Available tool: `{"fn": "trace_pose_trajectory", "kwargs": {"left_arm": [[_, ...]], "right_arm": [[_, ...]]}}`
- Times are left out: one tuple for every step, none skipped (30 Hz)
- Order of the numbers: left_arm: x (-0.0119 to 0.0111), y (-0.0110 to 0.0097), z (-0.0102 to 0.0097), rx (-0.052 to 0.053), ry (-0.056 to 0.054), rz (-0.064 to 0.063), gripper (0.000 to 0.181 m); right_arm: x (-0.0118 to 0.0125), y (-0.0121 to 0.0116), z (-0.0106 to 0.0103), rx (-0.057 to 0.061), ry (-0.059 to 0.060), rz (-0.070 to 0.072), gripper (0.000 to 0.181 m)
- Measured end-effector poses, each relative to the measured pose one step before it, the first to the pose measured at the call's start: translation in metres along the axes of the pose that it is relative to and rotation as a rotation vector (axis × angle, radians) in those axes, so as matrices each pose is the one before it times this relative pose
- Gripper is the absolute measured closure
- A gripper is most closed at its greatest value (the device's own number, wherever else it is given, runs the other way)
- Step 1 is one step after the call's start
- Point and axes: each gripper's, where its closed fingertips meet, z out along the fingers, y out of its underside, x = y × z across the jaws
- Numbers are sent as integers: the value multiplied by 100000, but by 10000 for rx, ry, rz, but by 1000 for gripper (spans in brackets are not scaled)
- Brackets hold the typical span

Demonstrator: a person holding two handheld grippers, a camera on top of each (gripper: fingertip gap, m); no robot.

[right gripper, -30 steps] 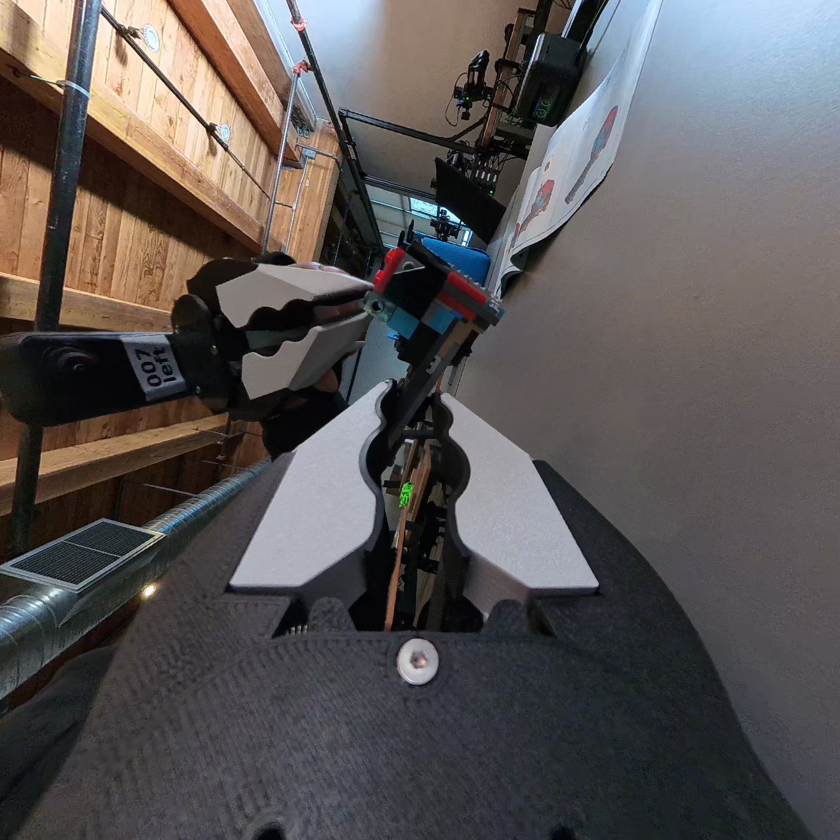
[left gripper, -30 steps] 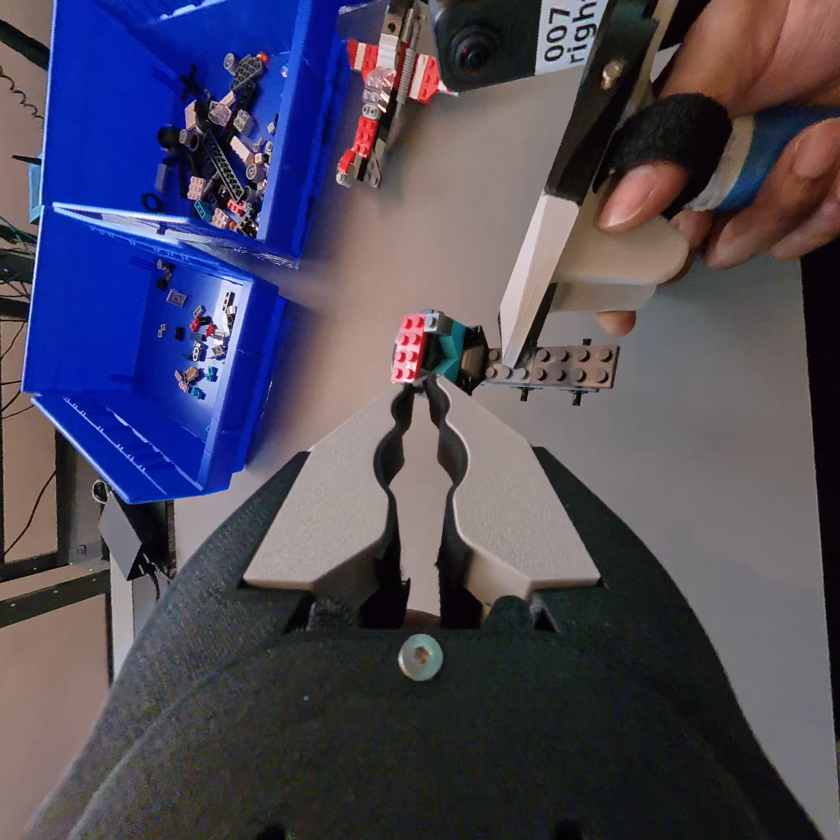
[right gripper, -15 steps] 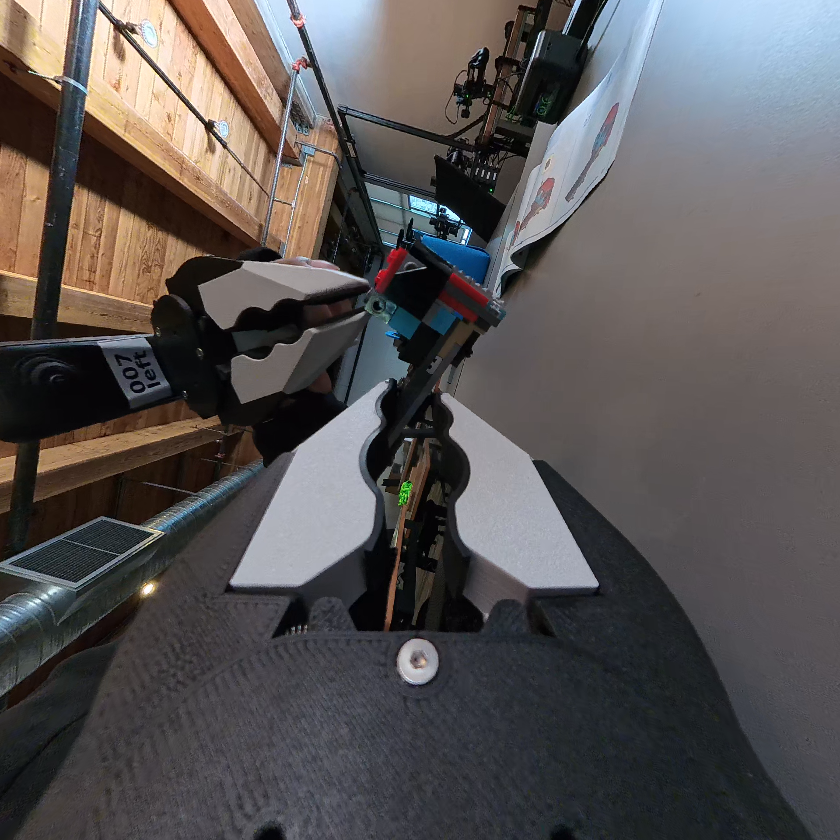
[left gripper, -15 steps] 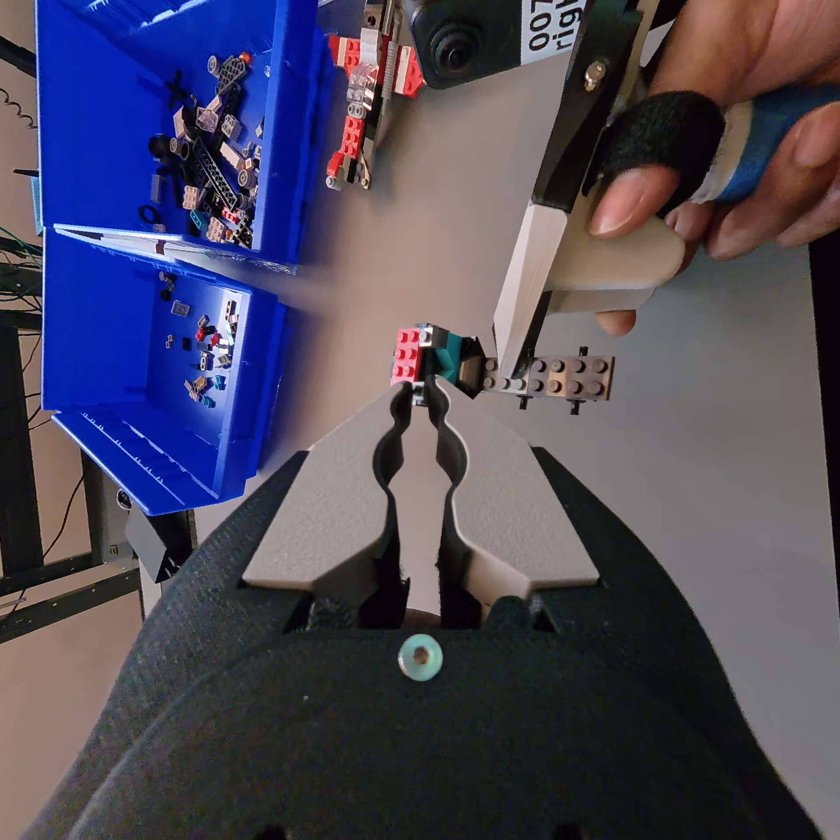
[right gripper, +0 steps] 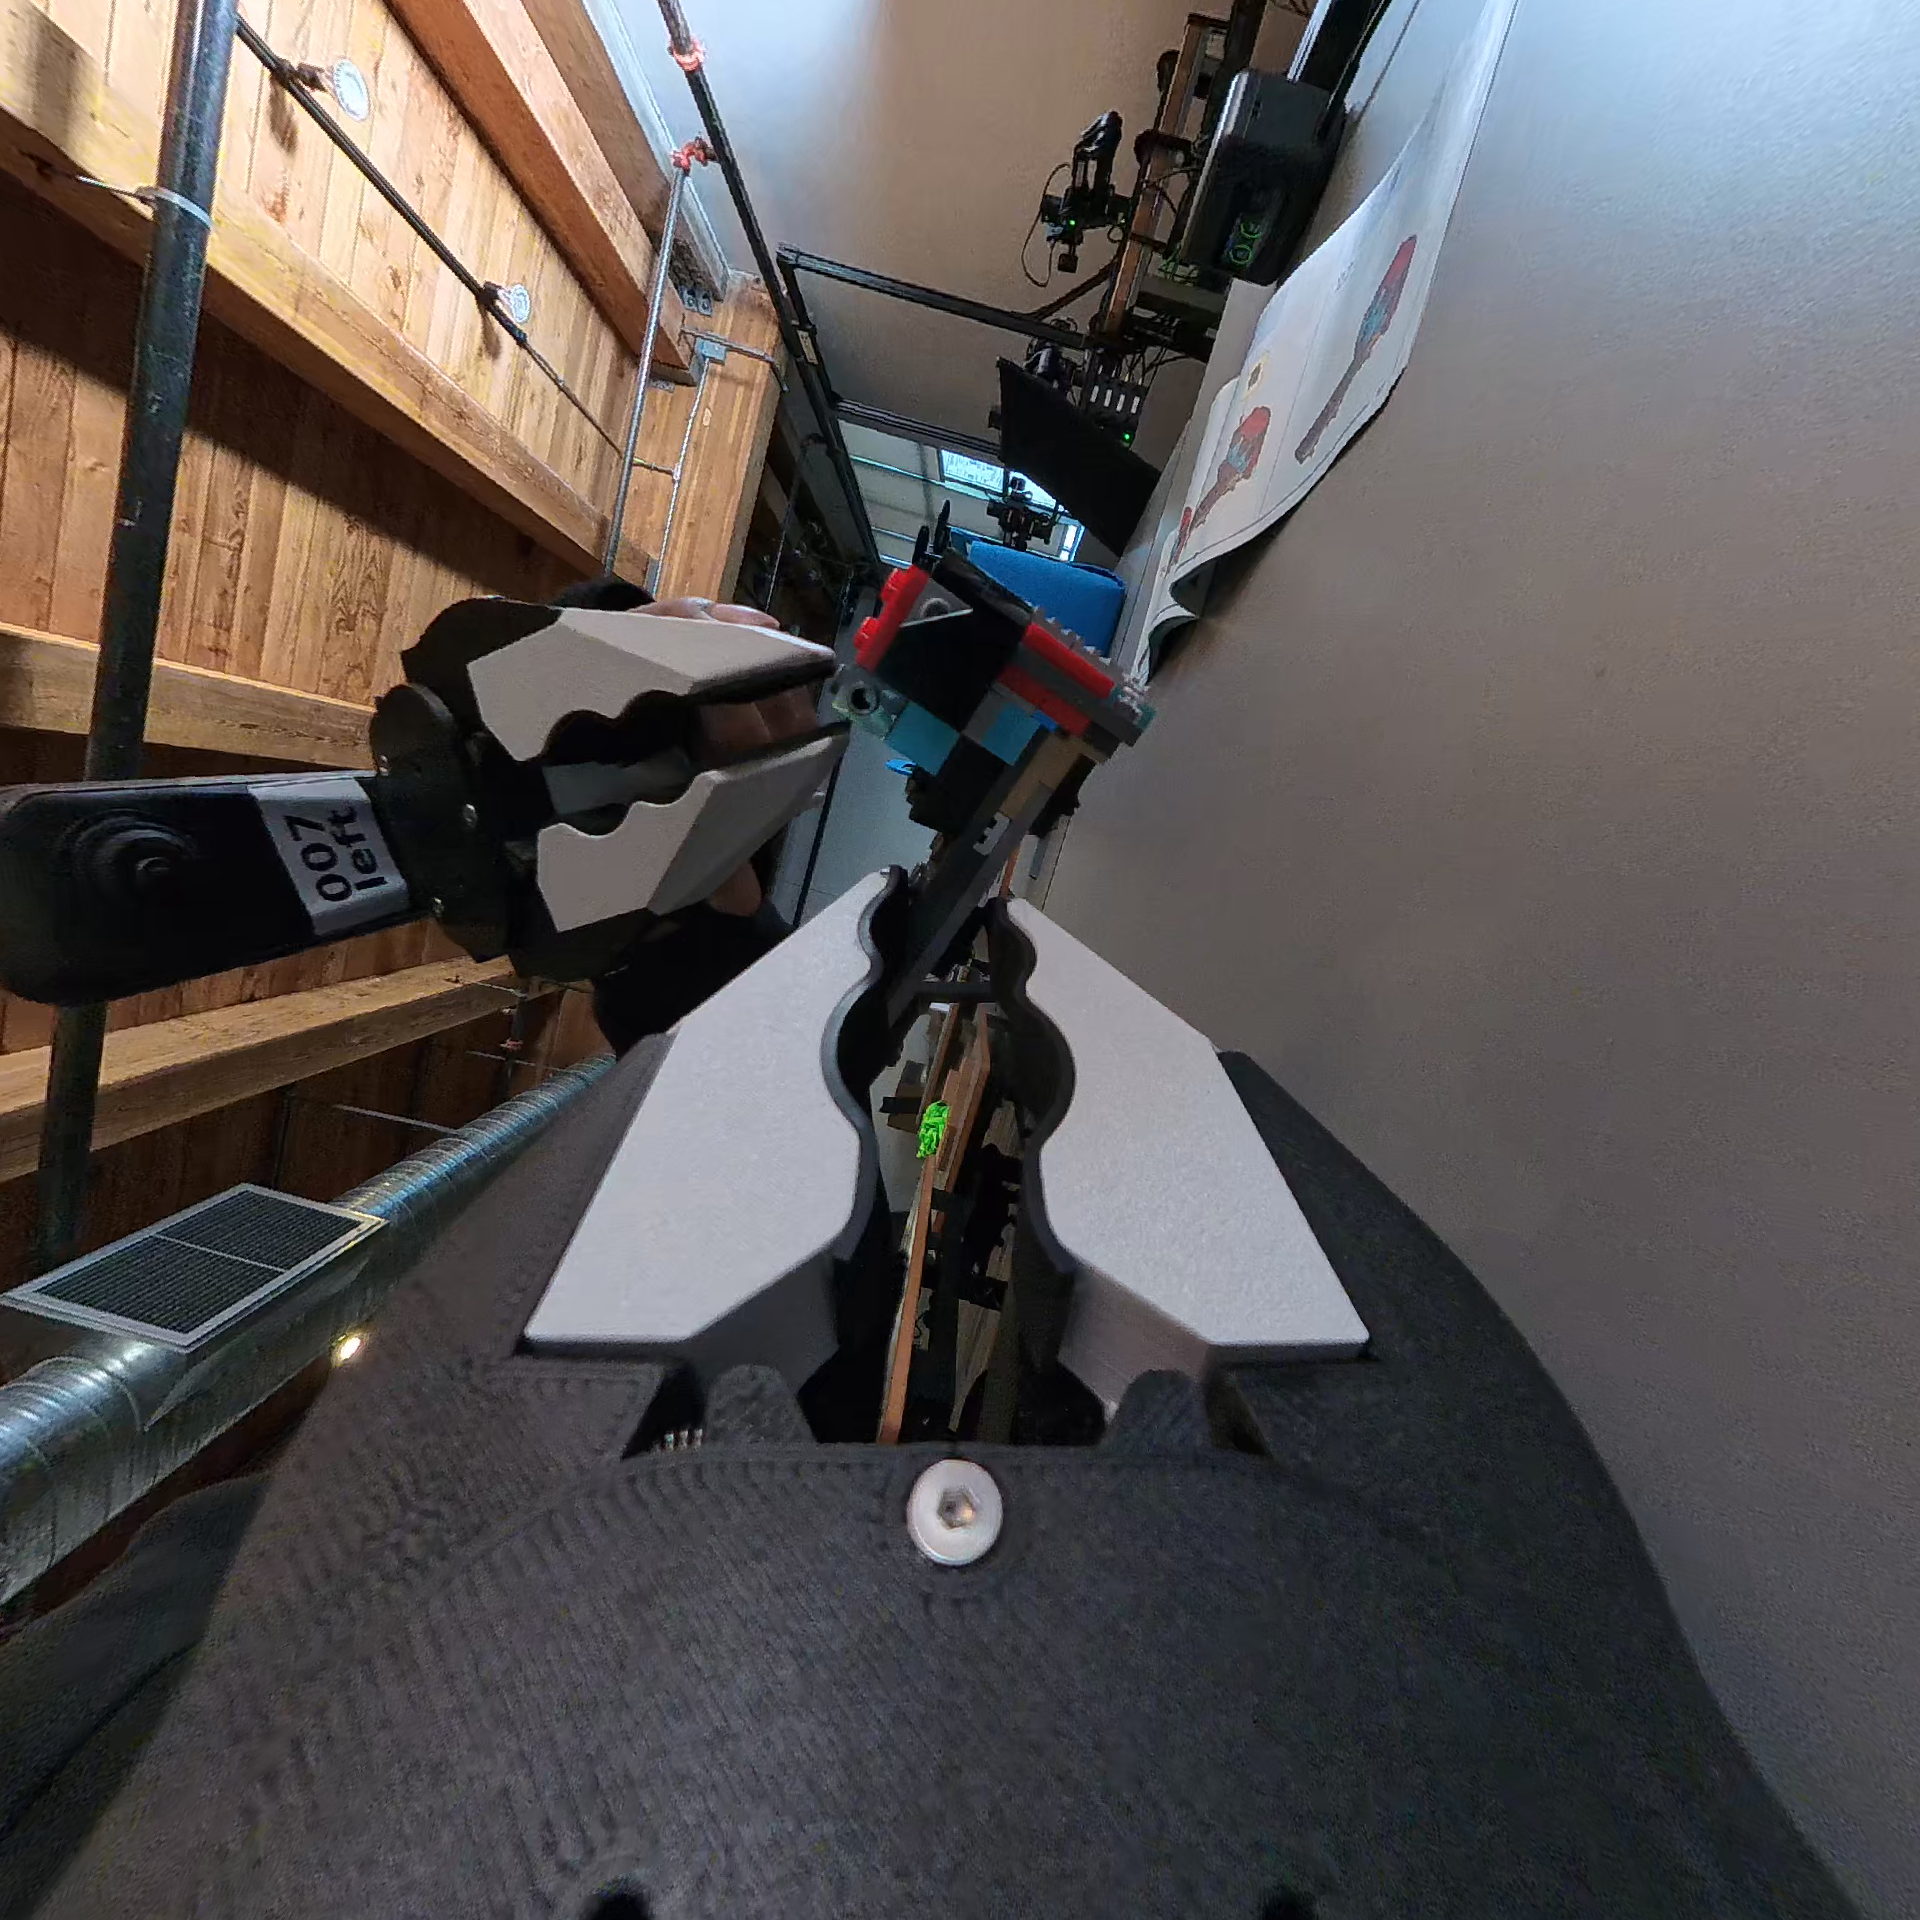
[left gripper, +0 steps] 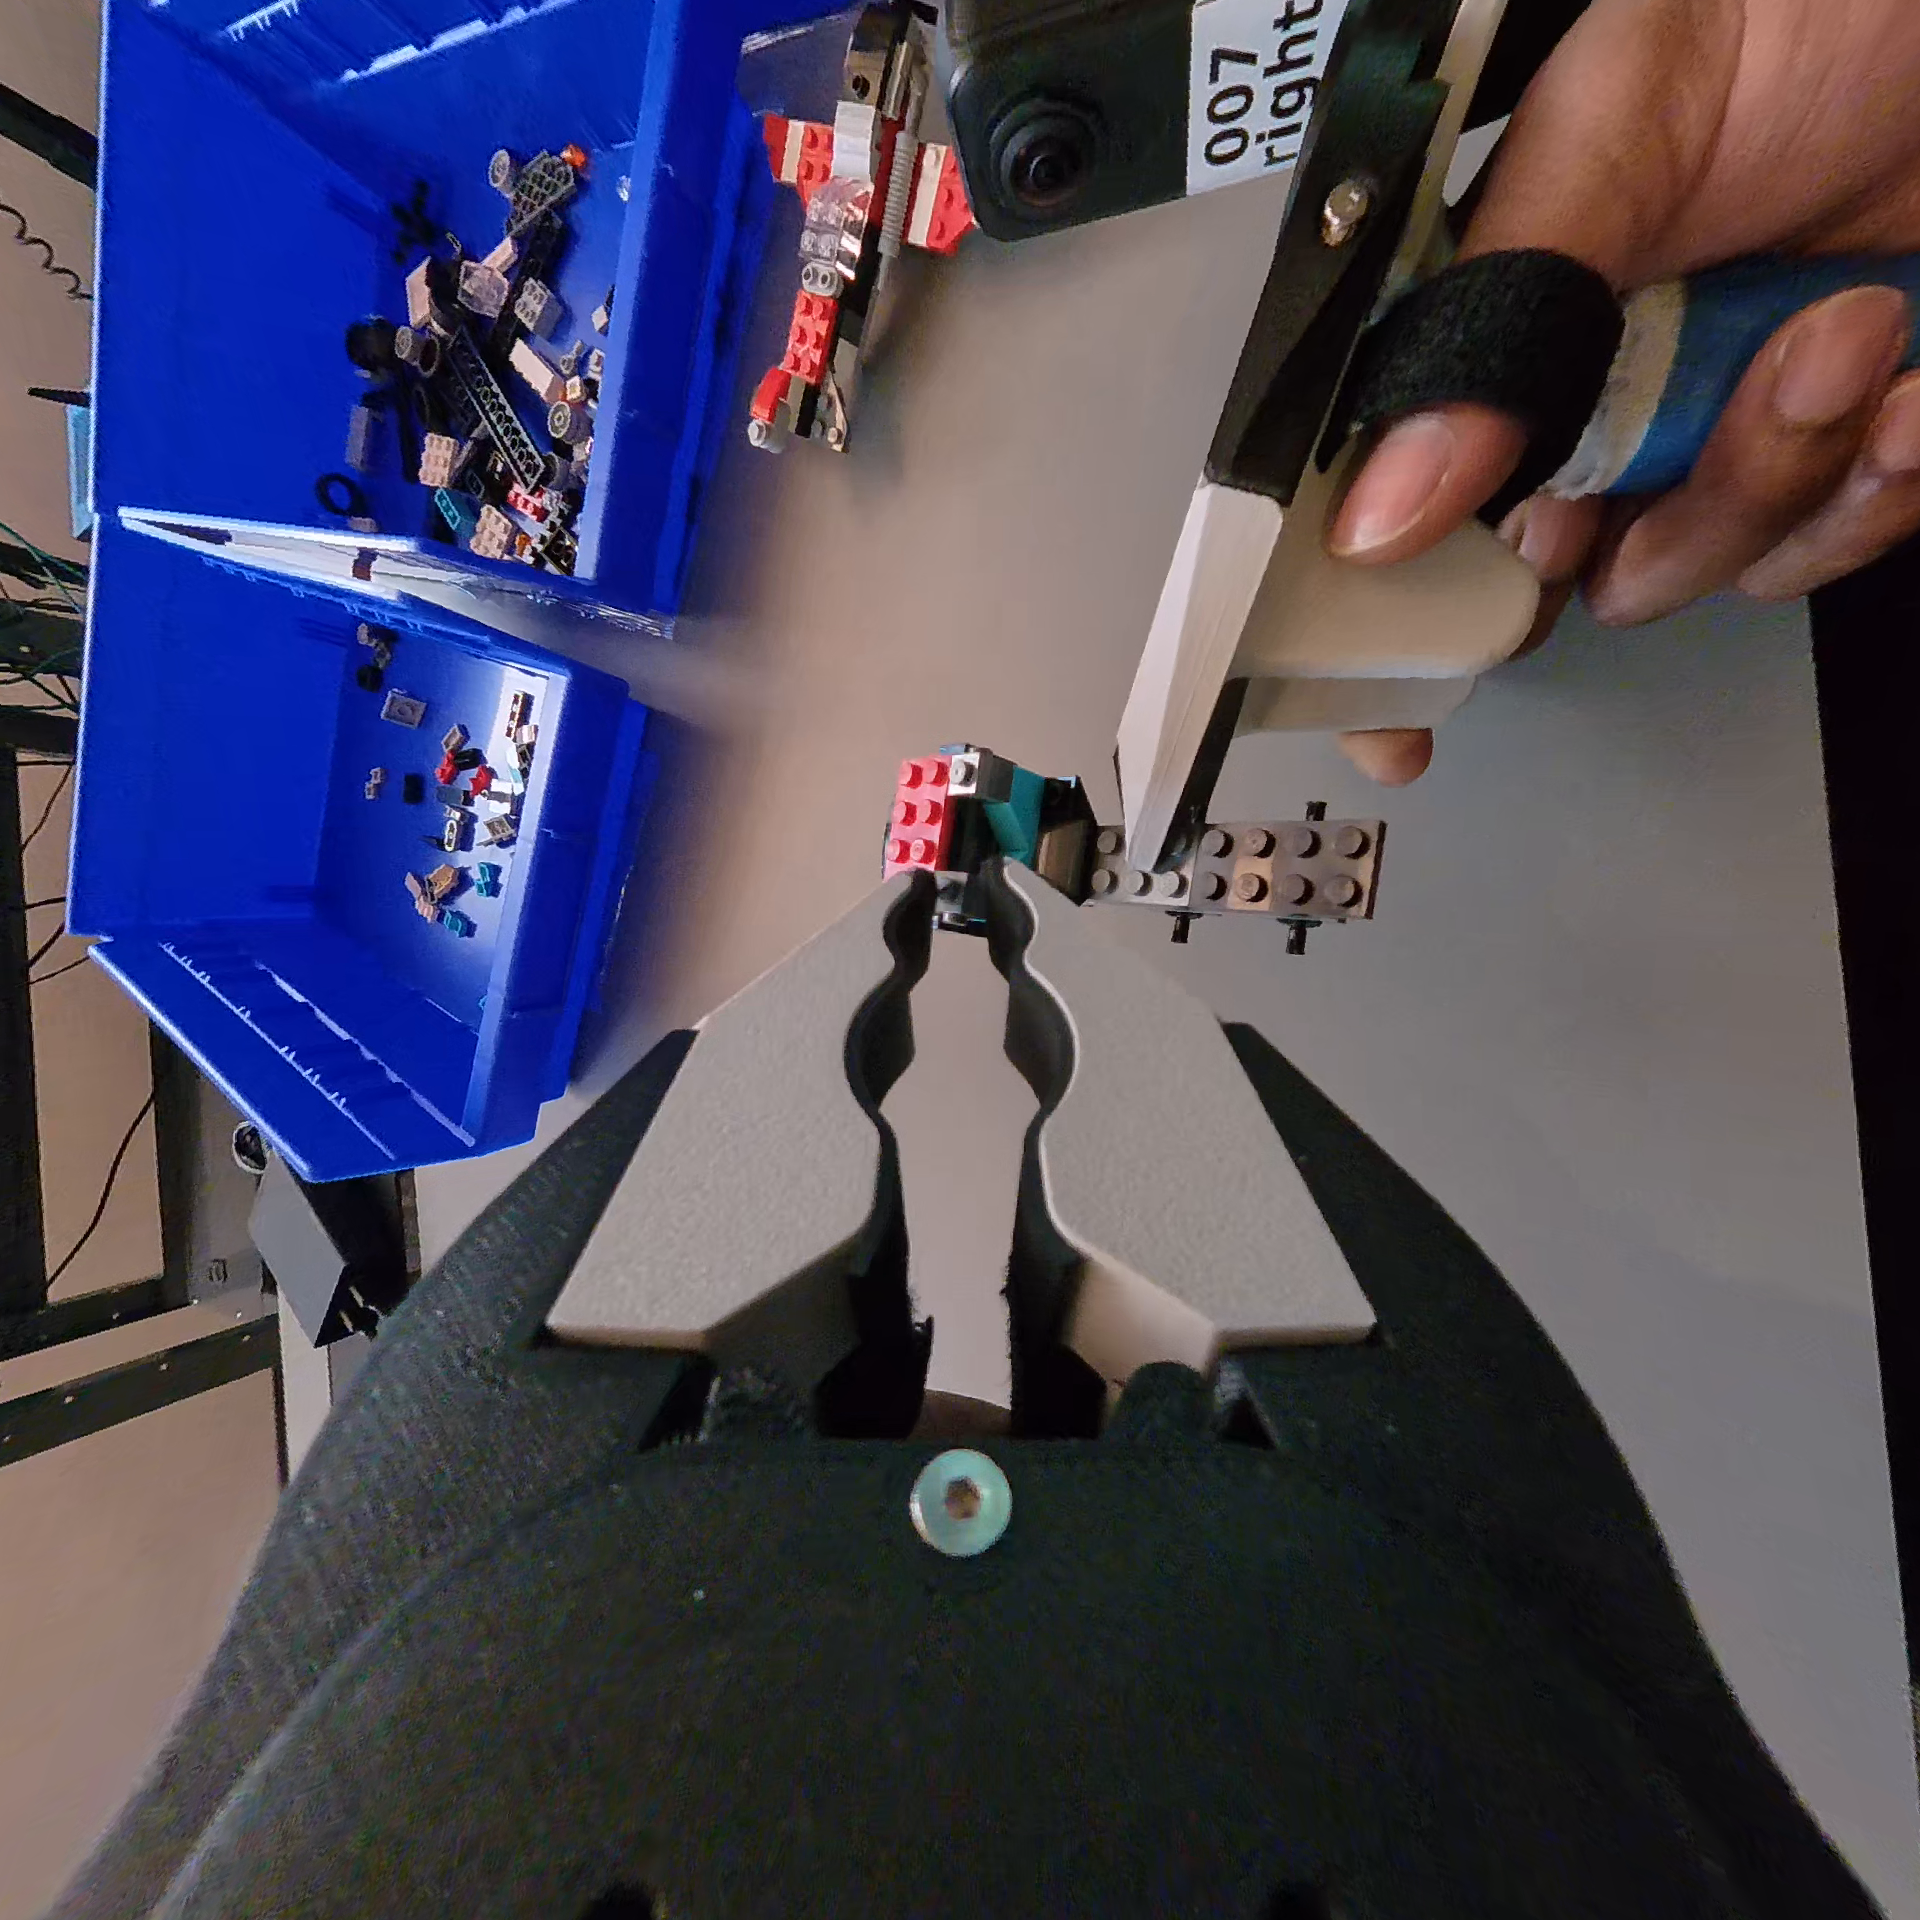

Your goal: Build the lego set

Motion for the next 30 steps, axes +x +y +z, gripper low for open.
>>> {"fn": "trace_pose_trajectory", "kwargs": {"left_arm": [[23,4,15,22,-2,-22,170],[12,2,28,8,-8,-13,170],[-7,24,32,-2,-17,-8,170],[-36,10,16,0,-21,-9,170],[-15,-1,16,6,-13,-9,170],[-31,-6,10,0,-5,-10,170],[-35,9,-3,-6,-14,-10,169],[-57,-1,-3,-1,-18,-6,169],[-38,-11,-4,11,-10,-4,169],[-40,-21,-9,15,-10,-9,169],[-62,-29,2,17,-20,-9,169],[-45,-8,-7,15,-17,-9,169],[-40,-24,-2,19,-8,-18,168],[-10,-25,8,23,5,-26,168],[6,-1,21,14,17,-23,168],[17,13,35,-1,9,-11,168],[-10,35,37,-6,-7,-9,168],[5,19,29,6,-5,-22,168],[6,-10,34,24,-3,-25,168],[-4,-33,8,34,-14,-11,167],[22,-63,15,33,-17,4,167],[40,-47,21,27,-12,16,167],[39,-44,25,21,-20,20,167],[47,-26,38,23,-32,19,167],[58,-41,55,30,-43,18,166],[51,-33,68,38,-58,13,165],[35,-42,75,46,-80,13,163],[48,-50,74,43,-76,15,161],[79,-35,82,33,-53,13,159],[59,-31,79,22,-43,10,157]], "right_arm": [[-11,18,4,-5,0,-3,169],[0,16,4,-2,1,-1,169],[-1,-7,-8,2,-1,0,169],[-10,9,-3,0,-5,0,169],[-2,-5,3,2,2,-8,169],[-7,-2,1,0,0,-4,169],[-4,9,-3,0,-1,-1,169],[-8,-4,2,1,0,-2,169],[1,6,8,2,-8,10,169],[-4,24,10,-9,-10,16,169],[10,22,11,-9,3,7,168],[-9,3,9,2,-11,6,168],[-6,7,-4,-3,-5,12,168],[21,-14,-6,2,7,2,168],[-6,-16,-14,7,-3,0,168],[-1,-32,-18,7,5,-1,168],[11,-22,-12,5,5,-3,168],[1,-19,-13,8,2,1,168],[15,-1,0,0,8,-5,168],[7,10,6,-6,8,-6,169],[7,16,4,-4,10,-6,169],[11,8,-3,-5,22,-16,169],[24,3,-2,-8,28,-19,169],[11,-29,-20,0,24,-20,169],[14,-43,-34,13,25,-14,169],[-22,-43,-23,13,9,-8,169],[-30,-44,-24,8,2,-5,169],[-28,-18,-12,9,-3,-12,169],[-28,-9,4,1,-4,-10,169],[-11,16,14,-6,-7,3,169]]}}
